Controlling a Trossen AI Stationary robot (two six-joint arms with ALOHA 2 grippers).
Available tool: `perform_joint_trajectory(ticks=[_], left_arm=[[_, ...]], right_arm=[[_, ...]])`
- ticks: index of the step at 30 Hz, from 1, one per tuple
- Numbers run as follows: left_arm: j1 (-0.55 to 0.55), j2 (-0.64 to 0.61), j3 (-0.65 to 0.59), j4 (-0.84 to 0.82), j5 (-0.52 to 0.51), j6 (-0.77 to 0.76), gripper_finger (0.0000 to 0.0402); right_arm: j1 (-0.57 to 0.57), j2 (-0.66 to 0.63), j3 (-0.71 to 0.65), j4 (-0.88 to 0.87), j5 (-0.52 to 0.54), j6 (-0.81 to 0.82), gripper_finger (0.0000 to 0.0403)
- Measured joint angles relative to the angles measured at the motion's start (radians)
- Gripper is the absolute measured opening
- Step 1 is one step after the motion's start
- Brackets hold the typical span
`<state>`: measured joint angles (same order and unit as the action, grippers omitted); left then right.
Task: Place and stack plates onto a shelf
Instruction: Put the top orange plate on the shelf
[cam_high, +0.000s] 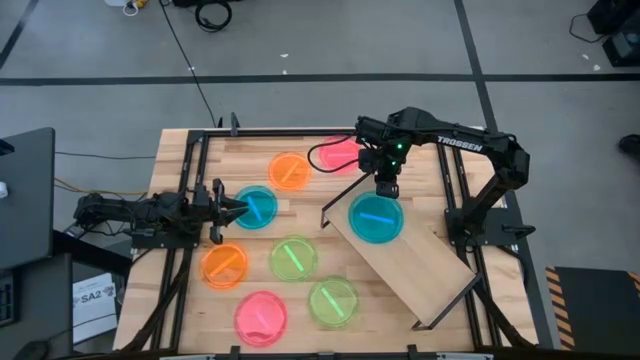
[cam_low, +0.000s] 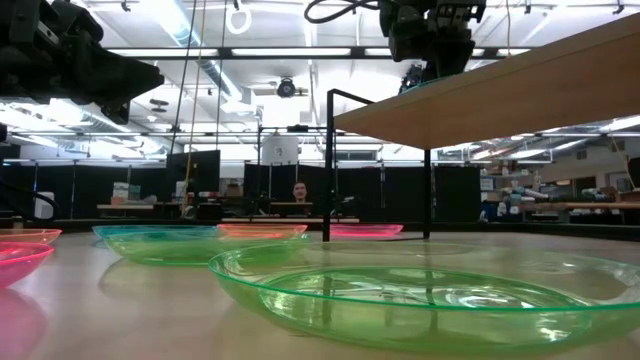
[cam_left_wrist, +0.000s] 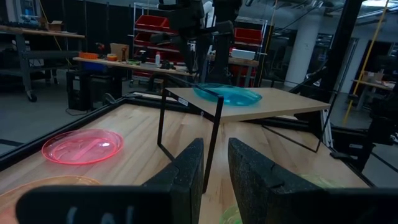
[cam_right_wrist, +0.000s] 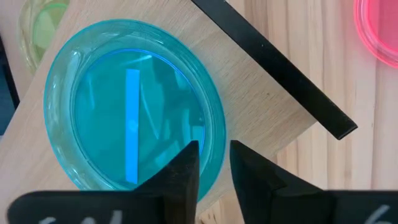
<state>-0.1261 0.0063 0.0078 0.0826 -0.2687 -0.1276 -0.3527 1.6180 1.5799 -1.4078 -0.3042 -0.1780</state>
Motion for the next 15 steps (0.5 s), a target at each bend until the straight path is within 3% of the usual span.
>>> perform_joint_trajectory(ticks=[6,15], left_arm=[[0.0,0.0,0.0,0.0,0.0,0.0,0.0079],[0.0,0.0,0.0,0.023,0.0,0.016,0.0079]], right_arm=[[0.0,0.0,0.0,-0.001,0.0,0.0,0.0129],[-0.002,-0.022,0.0,-0.072,0.0,-0.035,0.0129]])
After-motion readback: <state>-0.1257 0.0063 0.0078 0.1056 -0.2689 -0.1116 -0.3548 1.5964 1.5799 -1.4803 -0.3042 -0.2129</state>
